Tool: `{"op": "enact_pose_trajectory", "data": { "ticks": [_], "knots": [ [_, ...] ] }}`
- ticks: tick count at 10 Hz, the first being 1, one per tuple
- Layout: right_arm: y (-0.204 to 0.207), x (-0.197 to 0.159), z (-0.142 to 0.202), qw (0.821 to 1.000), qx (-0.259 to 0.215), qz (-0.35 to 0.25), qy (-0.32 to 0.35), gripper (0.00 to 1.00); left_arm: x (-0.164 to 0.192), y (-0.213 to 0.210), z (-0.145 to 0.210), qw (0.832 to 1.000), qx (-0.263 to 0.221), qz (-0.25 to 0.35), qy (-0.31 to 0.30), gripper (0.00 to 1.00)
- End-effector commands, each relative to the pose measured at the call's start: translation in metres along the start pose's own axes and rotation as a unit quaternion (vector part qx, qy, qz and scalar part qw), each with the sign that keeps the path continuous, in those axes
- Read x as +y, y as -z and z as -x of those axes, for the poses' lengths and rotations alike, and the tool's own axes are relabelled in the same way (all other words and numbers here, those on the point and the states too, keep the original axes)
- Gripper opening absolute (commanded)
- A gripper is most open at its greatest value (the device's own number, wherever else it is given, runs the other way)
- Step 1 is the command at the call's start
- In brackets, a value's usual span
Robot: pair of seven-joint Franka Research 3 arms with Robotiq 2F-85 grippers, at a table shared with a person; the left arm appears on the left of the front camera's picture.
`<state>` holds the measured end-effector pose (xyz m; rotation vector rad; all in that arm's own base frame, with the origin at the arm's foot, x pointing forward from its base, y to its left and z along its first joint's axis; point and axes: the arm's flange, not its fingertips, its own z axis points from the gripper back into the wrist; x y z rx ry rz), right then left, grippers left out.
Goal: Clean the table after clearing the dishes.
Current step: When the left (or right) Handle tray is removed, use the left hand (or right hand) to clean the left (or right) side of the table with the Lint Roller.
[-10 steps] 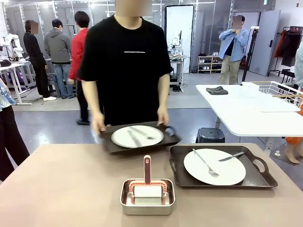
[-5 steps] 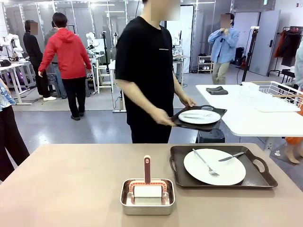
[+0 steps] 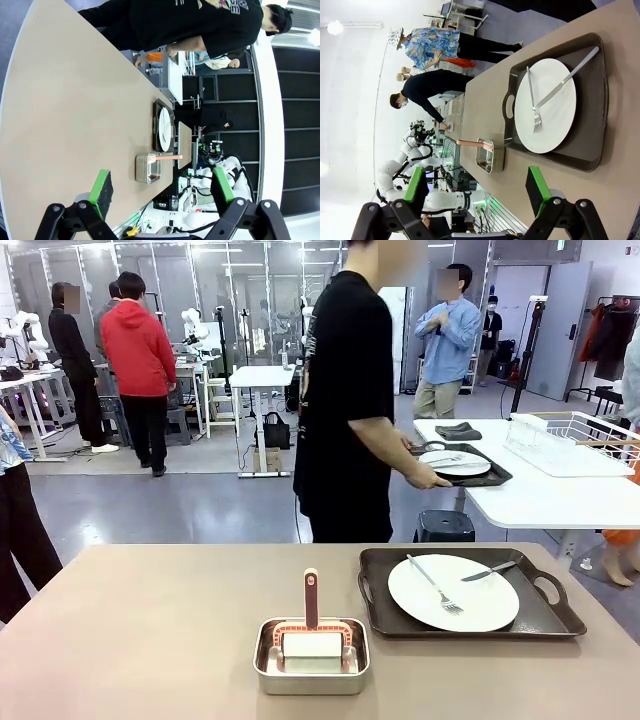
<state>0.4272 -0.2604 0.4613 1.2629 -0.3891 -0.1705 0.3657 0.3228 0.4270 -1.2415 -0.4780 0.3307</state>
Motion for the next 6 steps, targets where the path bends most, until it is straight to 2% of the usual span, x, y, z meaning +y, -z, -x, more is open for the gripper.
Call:
{"op": "enact_pose_trajectory", "data": {
  "ticks": [1,2,4,5,6],
  "knots": [
    [-0.001,0.002,0.001,1.0,-0.001,-0.002,-0.001,1.0,-0.012,0.004,-0.003,0.999,0.011,-0.005,0.039,1.0],
    [-0.001,0.002,0.001,1.0,-0.001,-0.002,-0.001,1.0,-0.031,0.011,-0.009,0.997,0.026,-0.006,0.068,1.0],
    [-0.001,0.002,0.001,1.0,-0.001,-0.002,-0.001,1.0,-0.098,0.041,-0.028,0.982,0.049,-0.031,0.182,1.0],
    [-0.001,0.002,0.001,1.0,-0.001,-0.002,-0.001,1.0,-0.14,0.068,-0.028,0.96,0.075,-0.042,0.266,1.0],
    [-0.001,0.002,0.001,1.0,-0.001,-0.002,-0.001,1.0,-0.173,0.098,-0.02,0.929,0.106,-0.06,0.348,1.0]
  ]
}}
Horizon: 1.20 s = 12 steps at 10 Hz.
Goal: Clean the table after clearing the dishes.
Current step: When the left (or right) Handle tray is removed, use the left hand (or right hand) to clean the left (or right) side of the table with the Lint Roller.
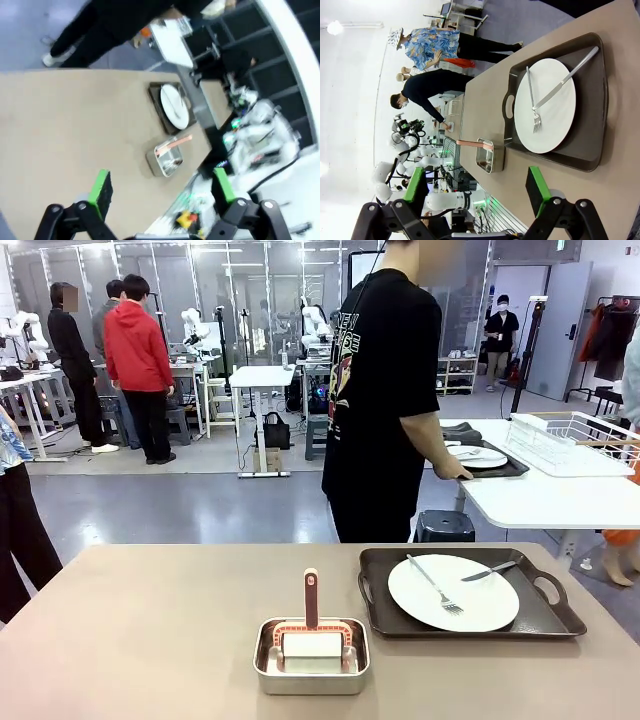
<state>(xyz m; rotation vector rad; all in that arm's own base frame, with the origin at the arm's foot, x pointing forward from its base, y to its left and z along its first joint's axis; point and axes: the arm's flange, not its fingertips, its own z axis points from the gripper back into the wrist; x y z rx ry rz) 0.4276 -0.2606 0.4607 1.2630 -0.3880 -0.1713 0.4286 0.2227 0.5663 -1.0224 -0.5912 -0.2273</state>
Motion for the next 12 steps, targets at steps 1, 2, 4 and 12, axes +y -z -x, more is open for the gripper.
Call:
{"op": "enact_pose_trajectory", "data": {
  "ticks": [1,2,4,12],
  "knots": [
    [-0.001,0.003,0.001,1.0,-0.001,-0.002,-0.002,1.0,-0.048,0.047,-0.01,0.984,0.046,-0.052,0.162,1.0],
    [-0.001,0.003,0.001,1.0,-0.001,-0.002,-0.002,1.0,-0.079,0.076,-0.011,0.968,0.072,-0.073,0.231,1.0],
    [-0.001,0.003,0.001,1.0,-0.001,-0.002,-0.002,1.0,-0.136,0.133,0.009,0.919,0.111,-0.099,0.366,1.0],
    [-0.001,0.003,0.001,1.0,-0.001,-0.002,-0.002,1.0,-0.17,0.222,0.08,0.833,0.192,-0.101,0.51,1.0]
  ]
}}
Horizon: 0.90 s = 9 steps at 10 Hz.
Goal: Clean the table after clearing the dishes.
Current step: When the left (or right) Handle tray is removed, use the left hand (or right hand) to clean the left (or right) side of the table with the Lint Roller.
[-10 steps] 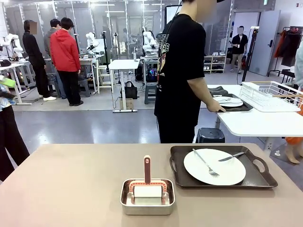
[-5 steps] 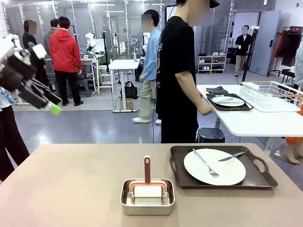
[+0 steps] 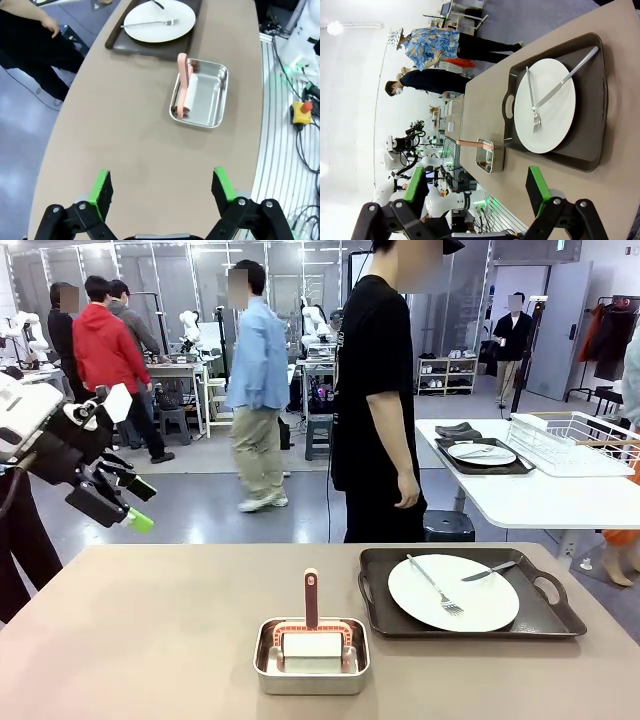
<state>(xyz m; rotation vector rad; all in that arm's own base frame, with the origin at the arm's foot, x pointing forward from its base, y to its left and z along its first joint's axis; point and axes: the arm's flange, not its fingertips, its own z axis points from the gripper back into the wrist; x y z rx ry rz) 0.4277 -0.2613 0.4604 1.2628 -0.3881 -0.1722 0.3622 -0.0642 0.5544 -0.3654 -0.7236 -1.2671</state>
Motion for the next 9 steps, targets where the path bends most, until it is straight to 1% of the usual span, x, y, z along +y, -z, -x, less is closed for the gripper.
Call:
{"op": "enact_pose_trajectory", "data": {
  "ticks": [1,5,6,7,9],
  "knots": [
    [0.0,0.003,0.001,1.0,-0.001,-0.002,-0.002,1.0,0.005,-0.006,-0.003,1.0,0.007,-0.01,0.0,1.0],
    [0.0,0.003,0.001,1.0,-0.001,-0.002,-0.002,1.0,0.004,-0.006,0.001,1.0,0.001,-0.003,0.003,1.0],
    [0.0,0.003,0.001,1.0,-0.001,-0.002,-0.002,1.0,0.005,0.004,-0.015,0.999,0.002,-0.005,0.036,1.0],
    [0.0,0.003,0.001,1.0,-0.001,-0.002,-0.002,1.0,0.013,0.015,-0.035,0.998,0.02,-0.011,0.064,1.0],
    [0.0,0.003,0.001,1.0,-0.001,-0.002,-0.002,1.0,0.031,0.044,-0.092,0.99,0.067,0.005,0.124,1.0]
  ]
}}
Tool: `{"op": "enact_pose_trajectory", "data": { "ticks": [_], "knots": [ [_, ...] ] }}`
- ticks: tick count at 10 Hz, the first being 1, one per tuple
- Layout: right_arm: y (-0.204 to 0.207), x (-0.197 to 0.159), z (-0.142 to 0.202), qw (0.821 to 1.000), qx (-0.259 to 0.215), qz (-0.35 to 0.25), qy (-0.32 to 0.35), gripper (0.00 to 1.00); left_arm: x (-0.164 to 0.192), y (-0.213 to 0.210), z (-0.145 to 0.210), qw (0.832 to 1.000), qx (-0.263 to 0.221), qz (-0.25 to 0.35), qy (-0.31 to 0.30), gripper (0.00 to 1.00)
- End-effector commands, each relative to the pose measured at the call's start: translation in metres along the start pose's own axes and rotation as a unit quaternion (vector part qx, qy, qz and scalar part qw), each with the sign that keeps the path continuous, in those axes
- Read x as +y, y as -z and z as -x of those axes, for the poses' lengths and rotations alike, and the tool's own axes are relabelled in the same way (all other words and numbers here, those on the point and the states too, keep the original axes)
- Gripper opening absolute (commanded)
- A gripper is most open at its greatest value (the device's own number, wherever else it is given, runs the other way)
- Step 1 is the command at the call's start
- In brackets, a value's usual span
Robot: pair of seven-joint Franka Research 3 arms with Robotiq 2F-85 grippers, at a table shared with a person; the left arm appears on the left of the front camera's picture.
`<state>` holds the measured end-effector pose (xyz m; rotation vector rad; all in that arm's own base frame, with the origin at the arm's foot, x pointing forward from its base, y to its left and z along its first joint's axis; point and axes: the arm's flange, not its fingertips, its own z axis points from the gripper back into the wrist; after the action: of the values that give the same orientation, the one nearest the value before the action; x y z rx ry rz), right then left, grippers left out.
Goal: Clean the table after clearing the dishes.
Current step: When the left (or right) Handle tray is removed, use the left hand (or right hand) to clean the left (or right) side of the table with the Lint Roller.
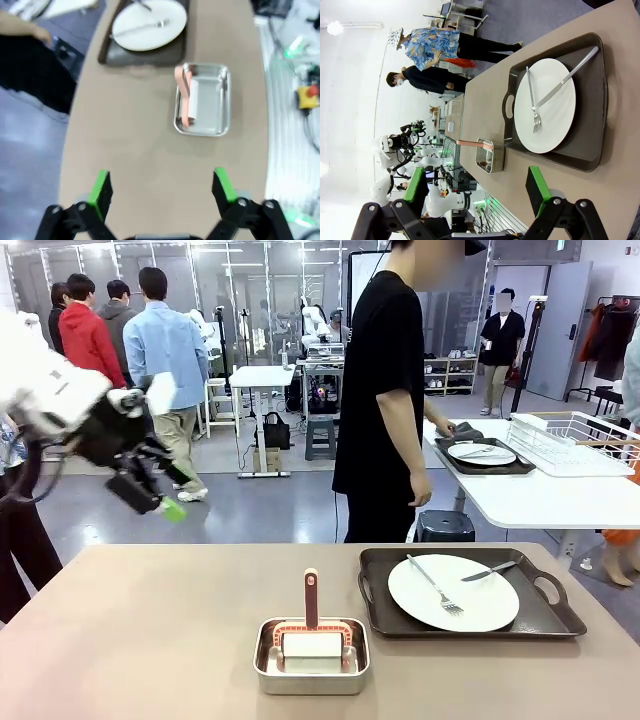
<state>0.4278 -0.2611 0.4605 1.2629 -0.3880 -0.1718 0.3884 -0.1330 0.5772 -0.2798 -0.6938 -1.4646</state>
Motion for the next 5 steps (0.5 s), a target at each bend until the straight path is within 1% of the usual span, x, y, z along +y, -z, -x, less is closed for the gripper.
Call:
{"op": "enact_pose_trajectory", "data": {
  "ticks": [1,3,5],
  "knots": [
    [-0.001,0.003,0.001,1.0,-0.001,-0.002,-0.002,1.0,0.037,0.018,-0.051,0.997,0.056,-0.008,0.061,1.0],
    [-0.001,0.003,0.001,1.0,-0.001,-0.002,-0.002,1.0,0.041,0.038,-0.103,0.986,0.095,-0.001,0.134,1.0],
    [-0.001,0.003,0.001,1.0,-0.001,-0.002,-0.002,1.0,0.037,0.065,-0.142,0.975,0.121,0.009,0.187,1.0]
  ]
}}
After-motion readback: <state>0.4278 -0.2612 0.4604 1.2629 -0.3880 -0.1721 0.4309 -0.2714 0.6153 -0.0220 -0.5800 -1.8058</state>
